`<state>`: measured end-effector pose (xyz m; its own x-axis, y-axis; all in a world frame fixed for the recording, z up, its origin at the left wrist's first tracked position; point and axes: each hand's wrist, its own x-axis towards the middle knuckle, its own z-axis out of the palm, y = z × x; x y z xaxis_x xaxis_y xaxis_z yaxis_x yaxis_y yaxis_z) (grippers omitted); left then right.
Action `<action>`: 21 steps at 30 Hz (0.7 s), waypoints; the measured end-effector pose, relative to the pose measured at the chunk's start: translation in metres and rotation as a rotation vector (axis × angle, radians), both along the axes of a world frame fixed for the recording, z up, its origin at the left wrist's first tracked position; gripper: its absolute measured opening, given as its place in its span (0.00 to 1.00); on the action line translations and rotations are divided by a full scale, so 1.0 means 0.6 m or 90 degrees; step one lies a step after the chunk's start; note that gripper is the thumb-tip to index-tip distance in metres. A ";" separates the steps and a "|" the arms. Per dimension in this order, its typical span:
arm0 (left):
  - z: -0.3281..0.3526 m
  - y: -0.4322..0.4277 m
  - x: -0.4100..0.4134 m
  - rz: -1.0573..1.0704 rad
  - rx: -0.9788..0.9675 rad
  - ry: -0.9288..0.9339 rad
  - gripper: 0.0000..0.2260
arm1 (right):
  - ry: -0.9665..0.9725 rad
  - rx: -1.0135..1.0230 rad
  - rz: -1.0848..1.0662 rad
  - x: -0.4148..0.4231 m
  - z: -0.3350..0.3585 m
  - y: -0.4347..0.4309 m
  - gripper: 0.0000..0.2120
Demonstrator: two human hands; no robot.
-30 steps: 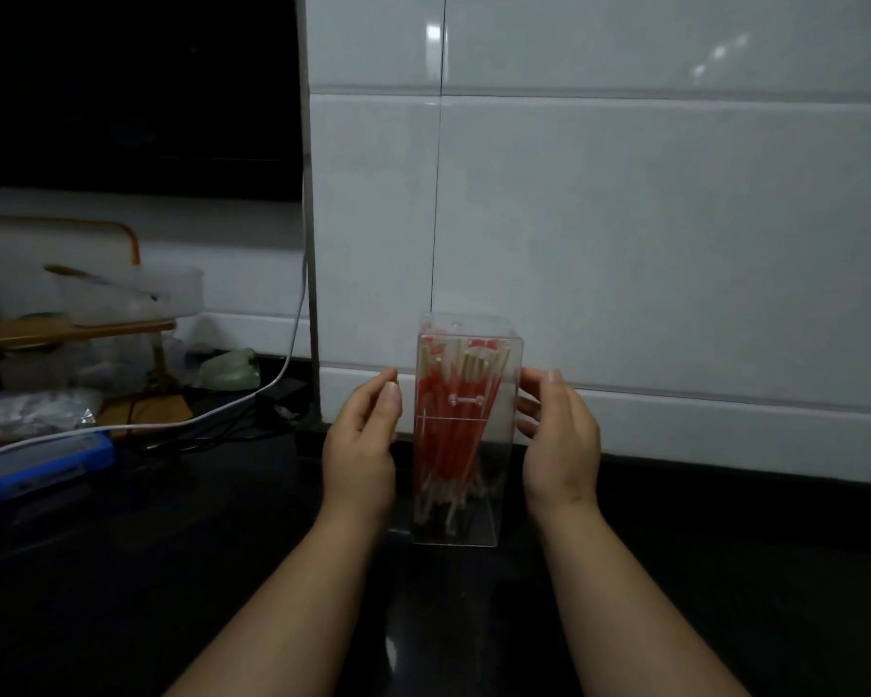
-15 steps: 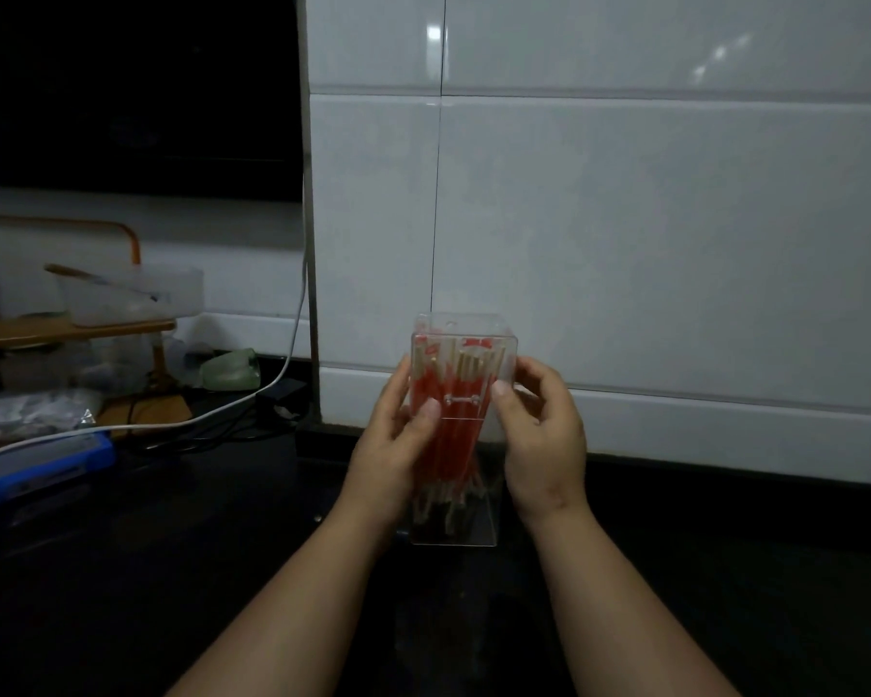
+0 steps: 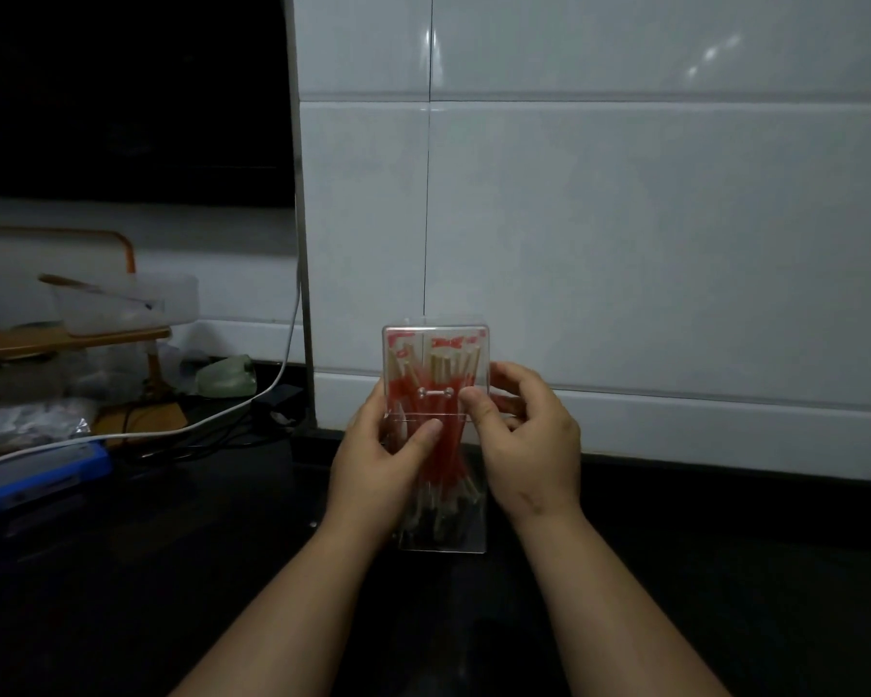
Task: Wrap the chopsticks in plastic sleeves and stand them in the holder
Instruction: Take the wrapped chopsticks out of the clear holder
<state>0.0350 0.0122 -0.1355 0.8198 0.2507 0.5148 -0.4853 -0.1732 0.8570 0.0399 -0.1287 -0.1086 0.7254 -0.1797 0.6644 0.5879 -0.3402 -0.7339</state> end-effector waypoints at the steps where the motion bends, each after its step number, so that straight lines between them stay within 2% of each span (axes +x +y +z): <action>1: 0.000 0.000 -0.001 0.000 0.002 0.002 0.21 | -0.007 -0.004 -0.009 -0.002 0.001 0.001 0.23; 3: -0.001 0.000 -0.003 -0.005 0.017 0.012 0.22 | -0.023 0.004 -0.036 -0.004 0.004 0.000 0.24; 8: 0.002 -0.005 -0.014 0.065 0.123 -0.033 0.33 | -0.053 0.101 -0.090 -0.013 0.024 -0.002 0.19; 11: 0.001 -0.011 -0.017 0.091 0.160 -0.076 0.32 | -0.064 0.168 -0.096 -0.015 0.039 -0.006 0.18; 14: 0.001 -0.013 -0.018 0.093 0.143 -0.103 0.30 | -0.086 0.235 -0.052 -0.022 0.050 -0.007 0.14; 18: 0.005 -0.013 -0.019 0.101 0.099 -0.119 0.28 | -0.094 0.247 0.003 -0.032 0.055 0.000 0.12; 21: 0.011 -0.015 -0.020 0.085 0.030 -0.125 0.24 | -0.123 0.264 0.065 -0.036 0.058 -0.001 0.06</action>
<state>0.0229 0.0029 -0.1289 0.6634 0.3226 0.6752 -0.6121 -0.2850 0.7376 0.0185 -0.1295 -0.0739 0.6234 -0.3933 0.6758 0.7422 0.0255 -0.6697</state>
